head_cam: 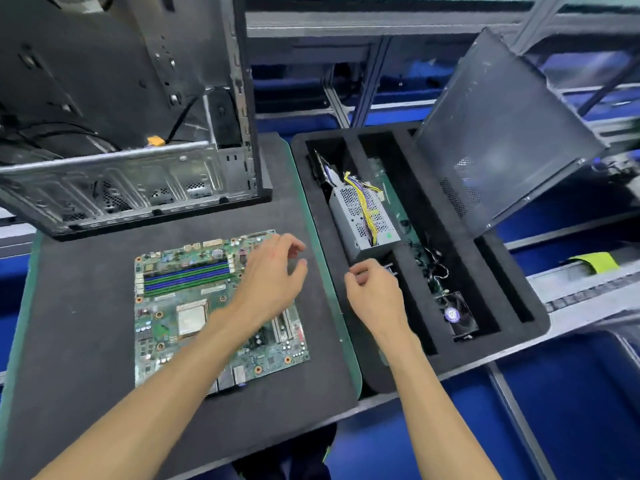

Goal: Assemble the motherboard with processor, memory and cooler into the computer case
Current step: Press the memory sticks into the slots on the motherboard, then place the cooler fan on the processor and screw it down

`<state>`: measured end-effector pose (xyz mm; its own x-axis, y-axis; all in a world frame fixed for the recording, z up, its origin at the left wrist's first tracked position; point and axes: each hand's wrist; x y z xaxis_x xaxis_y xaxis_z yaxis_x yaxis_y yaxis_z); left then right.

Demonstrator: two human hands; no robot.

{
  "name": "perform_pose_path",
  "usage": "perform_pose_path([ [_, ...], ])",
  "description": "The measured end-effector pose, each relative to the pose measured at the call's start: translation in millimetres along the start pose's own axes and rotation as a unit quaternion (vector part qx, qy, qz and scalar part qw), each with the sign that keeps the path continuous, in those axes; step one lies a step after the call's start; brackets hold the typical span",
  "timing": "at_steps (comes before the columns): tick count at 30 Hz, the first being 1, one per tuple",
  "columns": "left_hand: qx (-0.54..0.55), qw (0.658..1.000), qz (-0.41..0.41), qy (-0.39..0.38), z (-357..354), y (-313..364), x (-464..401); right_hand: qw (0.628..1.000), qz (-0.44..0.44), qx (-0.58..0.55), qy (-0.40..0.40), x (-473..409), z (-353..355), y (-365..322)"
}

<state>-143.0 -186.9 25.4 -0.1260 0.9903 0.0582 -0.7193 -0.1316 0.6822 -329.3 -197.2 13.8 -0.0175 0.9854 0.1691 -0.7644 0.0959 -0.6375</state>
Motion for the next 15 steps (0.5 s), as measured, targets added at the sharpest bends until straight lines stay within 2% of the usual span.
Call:
perform_pose_path([
  [3, 0.027, 0.998, -0.035, -0.042, -27.7, 32.6, -9.3, 1.000, -0.017, -0.002, 0.019, -3.1, 24.5, 27.0],
  [8, 0.058, 0.988, -0.048, -0.136, -69.3, 82.4, -22.2, 0.996, -0.070, 0.047, 0.043, -14.4, 65.7, 73.0],
  [15, 0.014, 0.978, -0.079, -0.193, -122.3, 122.4, -37.4, 0.978, -0.166, 0.112, -0.055, -22.1, 102.6, 133.4],
])
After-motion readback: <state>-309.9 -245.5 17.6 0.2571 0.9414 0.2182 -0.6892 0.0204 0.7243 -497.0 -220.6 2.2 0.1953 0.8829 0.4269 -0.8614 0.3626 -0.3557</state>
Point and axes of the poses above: each hand's wrist, its own x-axis away from the middle knuckle, its own z-axis out of the back of the hand, y = z × x, and after that the axes turned 7 degrees about z, right-handed
